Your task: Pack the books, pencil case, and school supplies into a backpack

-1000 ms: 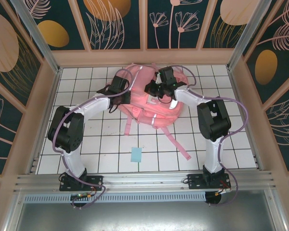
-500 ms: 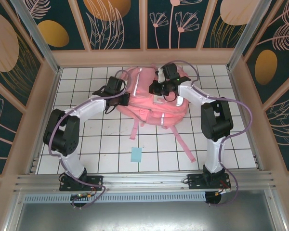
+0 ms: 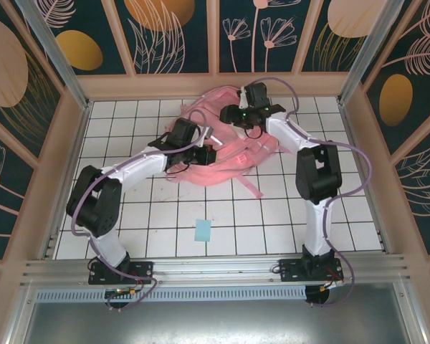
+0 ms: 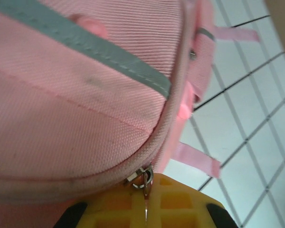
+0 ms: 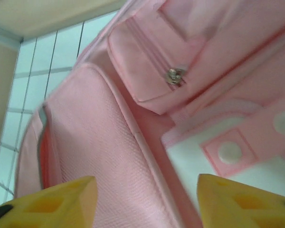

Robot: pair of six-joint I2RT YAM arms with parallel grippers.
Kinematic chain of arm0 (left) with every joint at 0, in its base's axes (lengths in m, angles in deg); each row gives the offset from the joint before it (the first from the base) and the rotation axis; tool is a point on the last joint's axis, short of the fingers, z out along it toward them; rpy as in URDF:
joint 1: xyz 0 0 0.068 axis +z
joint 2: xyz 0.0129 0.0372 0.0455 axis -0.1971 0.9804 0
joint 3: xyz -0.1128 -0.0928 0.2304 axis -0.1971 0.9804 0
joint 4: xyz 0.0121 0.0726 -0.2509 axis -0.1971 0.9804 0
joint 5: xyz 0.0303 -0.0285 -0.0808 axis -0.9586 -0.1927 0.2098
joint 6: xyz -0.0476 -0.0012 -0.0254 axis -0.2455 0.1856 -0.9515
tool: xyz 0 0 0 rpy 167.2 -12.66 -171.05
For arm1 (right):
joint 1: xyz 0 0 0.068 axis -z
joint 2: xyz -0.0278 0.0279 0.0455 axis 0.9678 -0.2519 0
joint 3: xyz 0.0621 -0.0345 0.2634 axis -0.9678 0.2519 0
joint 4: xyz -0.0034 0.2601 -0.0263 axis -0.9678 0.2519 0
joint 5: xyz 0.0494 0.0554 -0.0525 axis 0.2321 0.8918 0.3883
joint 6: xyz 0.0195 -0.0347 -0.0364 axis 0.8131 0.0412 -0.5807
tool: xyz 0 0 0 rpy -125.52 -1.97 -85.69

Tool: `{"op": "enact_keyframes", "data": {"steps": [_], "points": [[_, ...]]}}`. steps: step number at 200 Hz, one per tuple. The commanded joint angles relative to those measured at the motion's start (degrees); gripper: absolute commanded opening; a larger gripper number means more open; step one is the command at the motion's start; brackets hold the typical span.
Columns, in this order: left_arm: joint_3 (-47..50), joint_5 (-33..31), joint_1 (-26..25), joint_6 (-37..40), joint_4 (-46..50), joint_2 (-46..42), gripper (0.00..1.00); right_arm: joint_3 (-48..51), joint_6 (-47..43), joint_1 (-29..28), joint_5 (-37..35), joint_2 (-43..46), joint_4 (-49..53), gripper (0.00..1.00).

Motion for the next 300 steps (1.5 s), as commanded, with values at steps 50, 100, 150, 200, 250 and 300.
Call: {"op": "enact_keyframes", "data": {"steps": [50, 100, 150, 200, 250, 300], "points": [[-13.9, 8.3, -4.3, -4.6, -5.3, 9.3, 0.0, 30.8, 19.4, 0.6, -0.1, 24.5, -14.4, 0.61], [-10.7, 6.9, -5.7, -5.6, -6.8, 6.8, 0.0, 32.6, 22.5, 0.8, 2.5, 21.3, -17.1, 0.58], [-8.2, 8.0, -6.2, -5.6, -8.0, 5.6, 0.0, 32.3, 26.5, 0.3, 5.8, 14.7, -22.1, 0.38], [-4.4, 4.2, -6.1, -7.8, -9.6, 4.1, 0.0, 35.8, 24.7, 0.0, 2.7, 18.3, -17.6, 0.54], [-7.2, 8.5, -6.4, -9.6, -12.0, 6.0, 0.0, 40.4, 27.0, 0.5, 3.3, 20.8, -22.4, 0.51], [-5.6, 4.0, -6.8, -2.4, -2.2, 2.4, 0.0, 37.7, 25.8, 1.0, 4.3, 18.3, -24.6, 0.0]]}}
